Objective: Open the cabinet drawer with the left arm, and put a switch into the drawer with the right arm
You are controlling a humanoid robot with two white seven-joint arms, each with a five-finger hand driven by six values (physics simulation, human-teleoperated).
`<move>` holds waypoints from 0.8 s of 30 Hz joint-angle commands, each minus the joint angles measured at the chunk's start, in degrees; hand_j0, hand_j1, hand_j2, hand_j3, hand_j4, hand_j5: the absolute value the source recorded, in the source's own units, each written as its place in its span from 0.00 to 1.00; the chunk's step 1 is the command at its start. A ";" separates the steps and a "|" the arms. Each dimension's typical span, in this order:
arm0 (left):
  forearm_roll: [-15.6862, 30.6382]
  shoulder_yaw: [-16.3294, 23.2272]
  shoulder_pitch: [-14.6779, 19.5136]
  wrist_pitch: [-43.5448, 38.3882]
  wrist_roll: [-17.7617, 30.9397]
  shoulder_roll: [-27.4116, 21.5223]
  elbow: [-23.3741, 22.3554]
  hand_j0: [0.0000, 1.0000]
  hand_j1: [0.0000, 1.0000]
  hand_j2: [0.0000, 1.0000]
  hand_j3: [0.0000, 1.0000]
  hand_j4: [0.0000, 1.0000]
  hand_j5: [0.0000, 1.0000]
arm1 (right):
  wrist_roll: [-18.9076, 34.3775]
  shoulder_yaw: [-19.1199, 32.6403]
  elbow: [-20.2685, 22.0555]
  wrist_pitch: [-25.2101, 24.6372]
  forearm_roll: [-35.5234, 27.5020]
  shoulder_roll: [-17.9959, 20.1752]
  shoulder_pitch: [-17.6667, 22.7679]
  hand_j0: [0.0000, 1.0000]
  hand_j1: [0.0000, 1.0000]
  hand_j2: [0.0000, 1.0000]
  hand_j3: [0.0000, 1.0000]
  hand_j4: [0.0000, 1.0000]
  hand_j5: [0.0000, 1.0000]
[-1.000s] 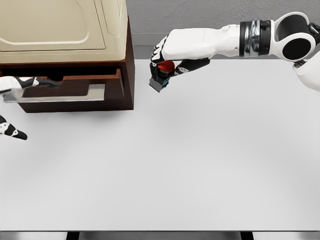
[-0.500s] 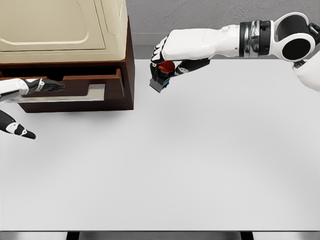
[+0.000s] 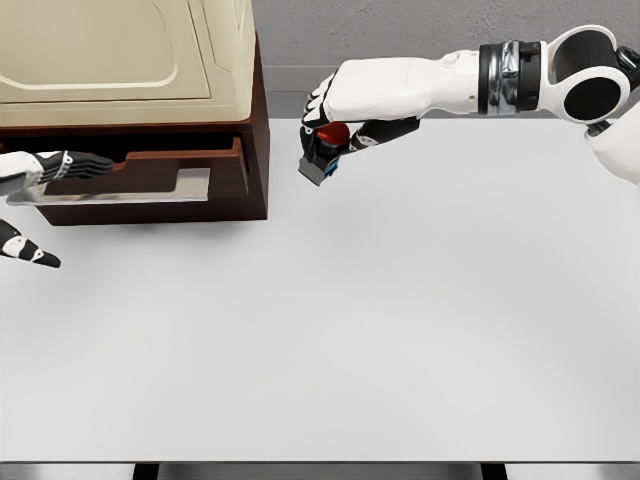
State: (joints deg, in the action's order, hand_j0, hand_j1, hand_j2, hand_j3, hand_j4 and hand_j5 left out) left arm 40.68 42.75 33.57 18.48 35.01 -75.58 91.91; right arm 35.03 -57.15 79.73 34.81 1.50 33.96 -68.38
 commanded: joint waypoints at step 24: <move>-1.30 -0.04 -0.61 -0.46 -0.01 2.98 0.02 1.00 1.00 1.00 1.00 1.00 1.00 | -0.03 0.20 -0.01 -0.18 -0.35 0.05 0.00 0.48 0.48 0.48 0.48 0.48 0.48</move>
State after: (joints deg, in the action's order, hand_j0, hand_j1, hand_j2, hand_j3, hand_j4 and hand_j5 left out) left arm 39.00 42.71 32.61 18.14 35.01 -72.48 91.55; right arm 35.03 -57.06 79.73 34.89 1.51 33.99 -68.38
